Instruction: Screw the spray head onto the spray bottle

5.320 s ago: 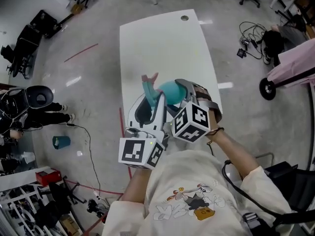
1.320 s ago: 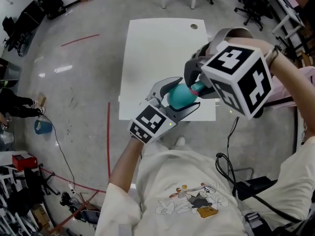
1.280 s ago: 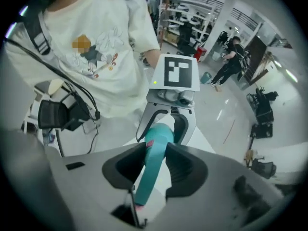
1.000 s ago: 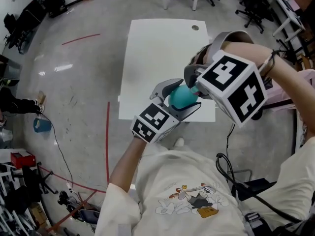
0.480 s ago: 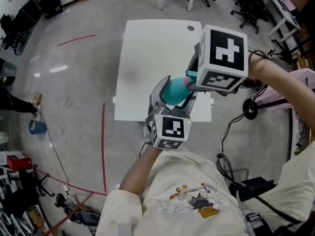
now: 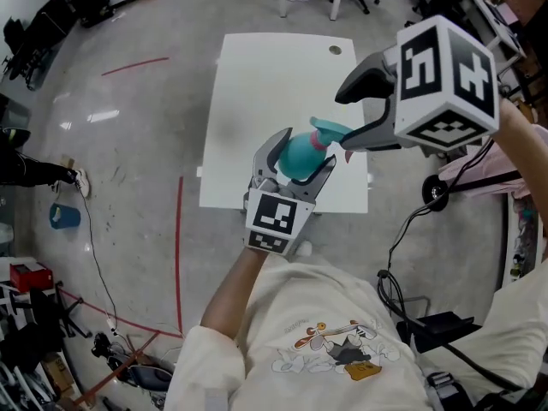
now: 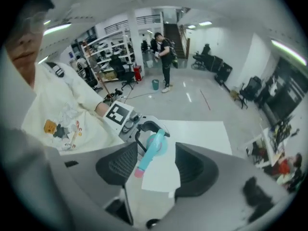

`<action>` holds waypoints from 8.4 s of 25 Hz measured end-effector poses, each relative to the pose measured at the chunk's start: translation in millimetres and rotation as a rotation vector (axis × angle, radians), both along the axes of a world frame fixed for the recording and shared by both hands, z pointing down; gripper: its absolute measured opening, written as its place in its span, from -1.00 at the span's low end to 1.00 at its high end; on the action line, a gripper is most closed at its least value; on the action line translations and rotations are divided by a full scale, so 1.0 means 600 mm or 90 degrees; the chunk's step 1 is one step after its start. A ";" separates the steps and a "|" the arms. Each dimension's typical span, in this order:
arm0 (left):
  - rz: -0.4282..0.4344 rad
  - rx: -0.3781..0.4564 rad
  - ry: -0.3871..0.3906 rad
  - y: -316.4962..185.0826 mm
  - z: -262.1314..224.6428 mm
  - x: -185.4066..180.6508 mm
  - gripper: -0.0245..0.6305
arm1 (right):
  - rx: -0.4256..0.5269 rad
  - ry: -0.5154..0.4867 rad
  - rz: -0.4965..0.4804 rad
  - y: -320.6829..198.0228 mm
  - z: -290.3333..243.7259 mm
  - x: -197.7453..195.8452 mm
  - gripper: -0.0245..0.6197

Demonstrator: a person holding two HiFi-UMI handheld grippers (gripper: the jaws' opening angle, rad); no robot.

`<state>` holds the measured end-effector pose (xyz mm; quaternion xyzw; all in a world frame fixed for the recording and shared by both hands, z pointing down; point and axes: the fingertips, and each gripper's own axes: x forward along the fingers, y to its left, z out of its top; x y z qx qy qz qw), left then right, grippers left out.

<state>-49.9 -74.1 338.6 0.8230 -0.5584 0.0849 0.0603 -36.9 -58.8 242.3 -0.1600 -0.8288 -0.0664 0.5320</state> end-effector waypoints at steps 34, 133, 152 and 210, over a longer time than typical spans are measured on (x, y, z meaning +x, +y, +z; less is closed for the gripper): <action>0.647 -0.170 0.021 0.147 -0.001 0.120 0.19 | 0.136 0.041 -0.584 0.154 0.074 0.070 -0.53; 0.327 -0.182 -0.125 0.035 0.051 0.070 0.18 | 0.205 0.105 -0.253 0.046 0.137 0.038 -0.52; -0.040 -0.067 -0.232 -0.035 0.040 -0.008 0.18 | 0.032 0.070 0.121 -0.028 0.105 0.001 -0.26; 0.345 -0.078 0.161 0.037 -0.072 0.047 0.18 | -0.232 -0.587 0.052 0.037 -0.007 -0.018 -0.50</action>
